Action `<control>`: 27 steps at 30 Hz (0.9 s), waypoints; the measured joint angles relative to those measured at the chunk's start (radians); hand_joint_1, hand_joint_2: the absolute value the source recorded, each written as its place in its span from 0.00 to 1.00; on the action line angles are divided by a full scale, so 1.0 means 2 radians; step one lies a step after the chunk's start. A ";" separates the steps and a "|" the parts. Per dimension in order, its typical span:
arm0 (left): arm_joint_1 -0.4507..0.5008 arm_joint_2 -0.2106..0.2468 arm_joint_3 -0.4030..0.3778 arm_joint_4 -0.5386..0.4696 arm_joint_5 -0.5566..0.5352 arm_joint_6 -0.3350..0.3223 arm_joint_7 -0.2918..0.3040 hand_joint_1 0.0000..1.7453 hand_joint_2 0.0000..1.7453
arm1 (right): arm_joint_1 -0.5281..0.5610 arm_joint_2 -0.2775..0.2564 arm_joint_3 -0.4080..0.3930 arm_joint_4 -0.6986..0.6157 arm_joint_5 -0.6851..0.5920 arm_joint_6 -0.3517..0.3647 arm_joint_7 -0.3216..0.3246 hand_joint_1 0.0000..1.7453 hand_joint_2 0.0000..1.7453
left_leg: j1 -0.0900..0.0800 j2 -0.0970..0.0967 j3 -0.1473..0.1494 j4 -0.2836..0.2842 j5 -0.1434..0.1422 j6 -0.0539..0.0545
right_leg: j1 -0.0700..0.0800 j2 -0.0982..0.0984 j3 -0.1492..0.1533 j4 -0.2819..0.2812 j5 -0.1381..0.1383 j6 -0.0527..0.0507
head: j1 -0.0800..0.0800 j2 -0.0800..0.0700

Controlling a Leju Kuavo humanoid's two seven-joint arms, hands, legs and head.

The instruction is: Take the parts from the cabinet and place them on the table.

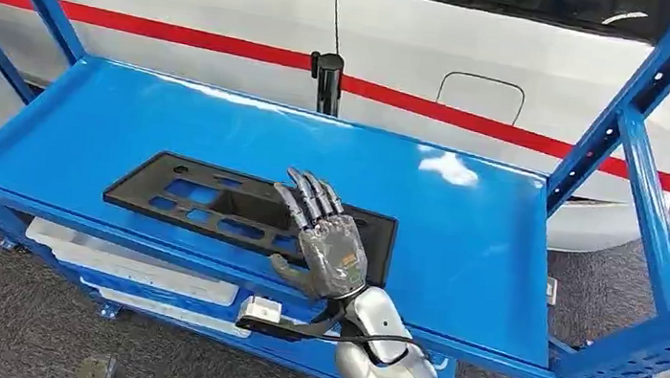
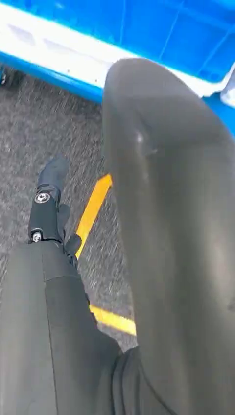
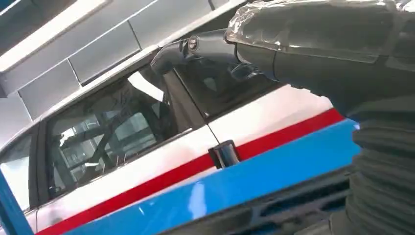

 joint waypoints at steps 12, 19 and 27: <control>-0.001 -0.003 0.000 0.000 -0.001 0.000 0.002 0.00 0.00 | 0.001 -0.004 0.000 0.001 -0.001 0.000 0.000 0.00 1.00 | -0.001 -0.006 0.047 -0.028 -0.019 0.015 | -0.007 -0.003 -0.097 0.109 -0.013 0.028 | 0.003 0.000; -0.002 -0.003 0.001 0.000 0.003 0.028 0.004 0.00 0.00 | 0.000 -0.004 0.000 0.001 0.024 0.004 0.017 0.00 1.00 | 0.001 -0.005 0.058 -0.014 -0.038 -0.008 | -0.009 -0.006 -0.052 0.001 0.042 0.013 | 0.000 0.000; -0.001 -0.006 0.012 0.000 0.010 0.066 0.009 0.00 0.00 | -0.011 0.001 0.000 0.006 0.075 0.021 0.058 0.00 1.00 | 0.010 -0.002 -0.029 0.113 -0.079 -0.021 | -0.008 -0.003 -0.038 0.000 0.033 0.001 | -0.003 0.000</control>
